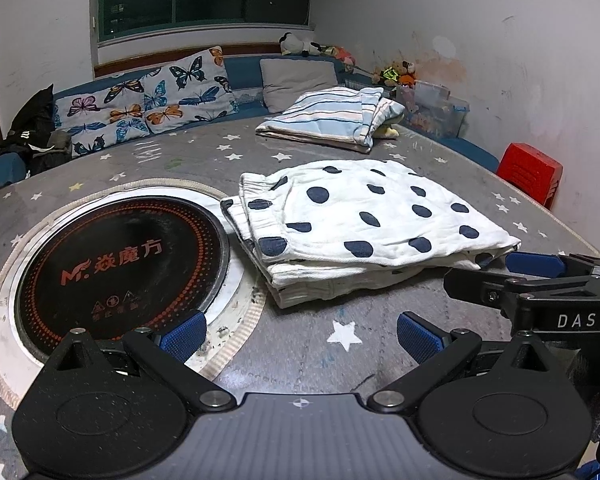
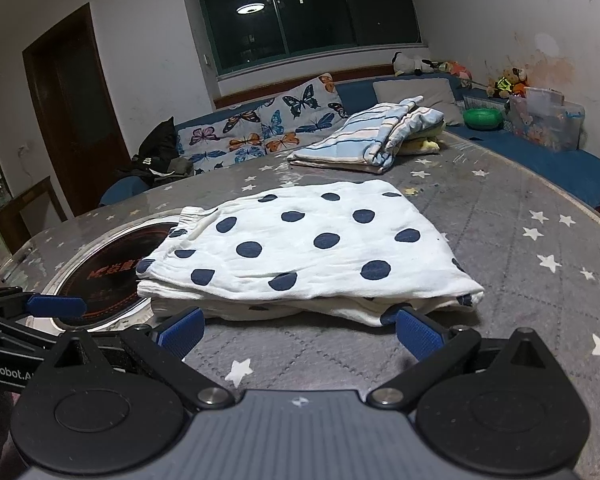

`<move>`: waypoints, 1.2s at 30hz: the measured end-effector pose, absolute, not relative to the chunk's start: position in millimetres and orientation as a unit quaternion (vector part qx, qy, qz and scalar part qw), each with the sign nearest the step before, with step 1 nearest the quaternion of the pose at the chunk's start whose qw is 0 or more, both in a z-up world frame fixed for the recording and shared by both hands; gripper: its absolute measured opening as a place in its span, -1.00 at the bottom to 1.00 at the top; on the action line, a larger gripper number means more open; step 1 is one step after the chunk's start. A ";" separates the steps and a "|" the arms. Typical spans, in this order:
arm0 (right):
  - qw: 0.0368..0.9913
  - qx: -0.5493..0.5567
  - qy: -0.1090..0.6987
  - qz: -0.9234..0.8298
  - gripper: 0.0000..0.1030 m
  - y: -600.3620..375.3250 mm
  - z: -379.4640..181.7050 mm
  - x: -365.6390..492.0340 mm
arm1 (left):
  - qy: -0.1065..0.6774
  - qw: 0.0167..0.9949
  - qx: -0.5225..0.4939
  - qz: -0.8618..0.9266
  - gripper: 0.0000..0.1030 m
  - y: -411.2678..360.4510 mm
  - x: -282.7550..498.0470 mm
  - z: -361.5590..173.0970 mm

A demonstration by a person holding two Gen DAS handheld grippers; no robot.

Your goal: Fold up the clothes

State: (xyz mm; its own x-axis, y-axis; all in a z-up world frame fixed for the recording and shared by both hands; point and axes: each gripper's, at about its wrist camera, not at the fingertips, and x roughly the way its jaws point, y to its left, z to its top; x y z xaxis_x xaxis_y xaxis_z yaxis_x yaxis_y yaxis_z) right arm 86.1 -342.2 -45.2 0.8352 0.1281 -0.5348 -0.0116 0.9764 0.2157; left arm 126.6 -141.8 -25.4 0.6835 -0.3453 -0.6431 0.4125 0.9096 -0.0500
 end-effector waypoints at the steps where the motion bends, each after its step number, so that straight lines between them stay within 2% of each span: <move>1: 0.952 0.102 0.285 0.037 1.00 -342.4 -45.6 86.9 | 0.341 0.916 0.050 -0.207 1.00 -142.2 127.5 -25.8; 20: 0.953 0.080 0.289 0.035 1.00 -344.8 -43.9 99.4 | 0.349 0.914 0.062 -0.196 1.00 -145.5 146.4 -25.7; 36: 0.954 0.060 0.294 0.008 1.00 -362.1 -45.9 124.5 | 0.358 0.919 0.029 -0.163 1.00 -133.9 171.4 -22.6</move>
